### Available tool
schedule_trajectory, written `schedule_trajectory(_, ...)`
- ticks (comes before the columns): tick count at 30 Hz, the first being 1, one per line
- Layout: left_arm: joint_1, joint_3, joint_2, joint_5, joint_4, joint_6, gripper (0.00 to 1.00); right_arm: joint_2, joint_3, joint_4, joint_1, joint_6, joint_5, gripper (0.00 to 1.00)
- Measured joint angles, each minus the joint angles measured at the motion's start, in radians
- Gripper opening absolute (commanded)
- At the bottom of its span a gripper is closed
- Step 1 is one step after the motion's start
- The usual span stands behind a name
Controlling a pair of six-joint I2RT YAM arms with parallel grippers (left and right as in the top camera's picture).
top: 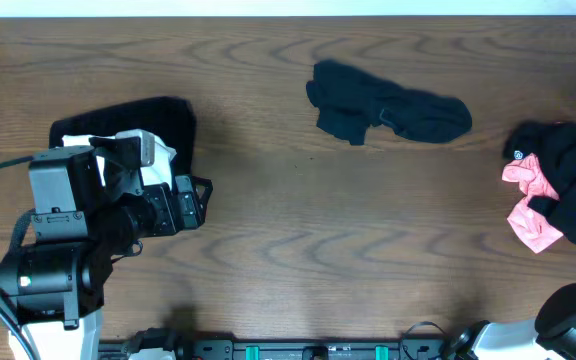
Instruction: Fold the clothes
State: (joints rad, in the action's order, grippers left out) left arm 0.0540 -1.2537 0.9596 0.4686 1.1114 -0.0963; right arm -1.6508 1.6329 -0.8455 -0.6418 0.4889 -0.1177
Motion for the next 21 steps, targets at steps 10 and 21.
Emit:
schedule_trajectory(10,0.0,0.0,0.0,0.0,0.002,0.0,0.98,-0.006,0.0,0.024,0.348,-0.271,0.494,0.61)
schedule_trajectory(21,0.0,0.0,0.005,0.004,0.007,0.0,0.98,-0.217,0.0,0.139,0.83,-0.351,0.392,0.64)
